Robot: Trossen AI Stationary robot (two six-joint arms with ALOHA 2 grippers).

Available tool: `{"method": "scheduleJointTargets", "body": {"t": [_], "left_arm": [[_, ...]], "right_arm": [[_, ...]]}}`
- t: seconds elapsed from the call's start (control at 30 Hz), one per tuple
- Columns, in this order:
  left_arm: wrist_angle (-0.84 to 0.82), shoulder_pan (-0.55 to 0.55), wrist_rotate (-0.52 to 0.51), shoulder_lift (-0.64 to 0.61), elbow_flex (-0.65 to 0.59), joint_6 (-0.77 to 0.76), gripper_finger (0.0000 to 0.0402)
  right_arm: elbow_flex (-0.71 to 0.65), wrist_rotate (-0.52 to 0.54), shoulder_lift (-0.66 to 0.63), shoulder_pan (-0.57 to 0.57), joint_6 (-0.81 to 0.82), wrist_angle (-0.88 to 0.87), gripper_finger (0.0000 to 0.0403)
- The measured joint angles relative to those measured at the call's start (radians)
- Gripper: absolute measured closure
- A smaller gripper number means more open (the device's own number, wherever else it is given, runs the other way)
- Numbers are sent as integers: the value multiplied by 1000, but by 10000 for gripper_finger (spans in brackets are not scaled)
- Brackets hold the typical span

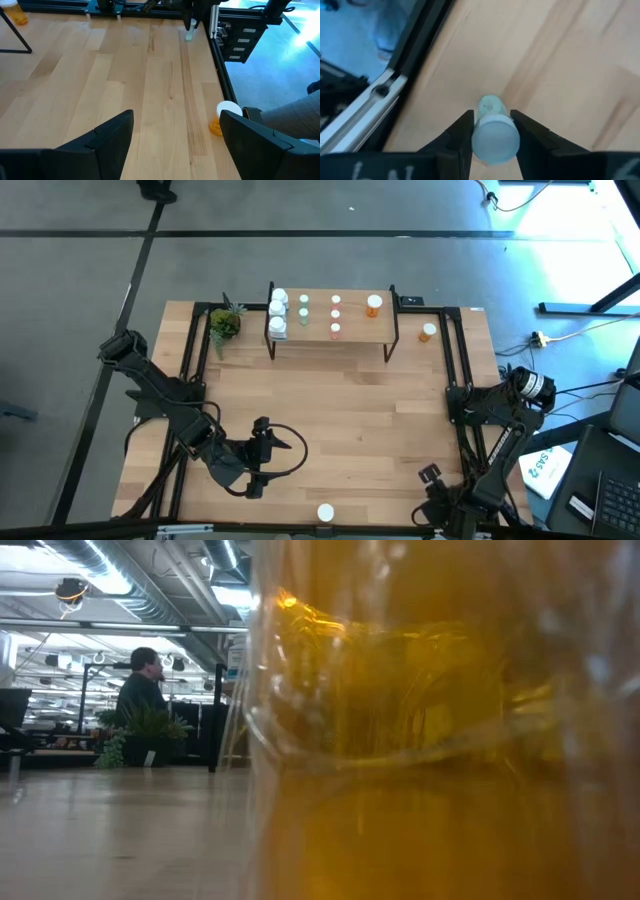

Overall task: Pick and place medicine bottles onto shelf by color
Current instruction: Put the blue pill bottle on the shelf aligned with the other blue pill bottles

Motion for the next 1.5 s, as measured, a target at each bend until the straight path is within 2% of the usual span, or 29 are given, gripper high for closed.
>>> {"method": "scheduleJointTargets", "body": {"t": [0.23,0.5,0.77,0.9,1.17,1.37,1.5], "left_arm": [[0,0,0,0,0,0,111],[-14,0,0,0,0,3,111],[-54,0,39,0,0,-1,111],[-55,-4,51,0,0,1,111],[-55,-5,50,0,0,52,111],[-60,-5,50,0,0,52,111],[-60,-5,49,0,0,52,111]], "right_arm": [[4,32,0,-54,-2,-7,289],[89,50,-1,-193,-86,-33,286],[232,38,-1,-426,-223,-89,285],[307,-18,-1,-580,-319,-103,284],[348,-67,2,-860,-313,-113,284],[348,-67,60,-964,-233,-136,284],[348,-69,111,-998,-240,-144,284]]}}
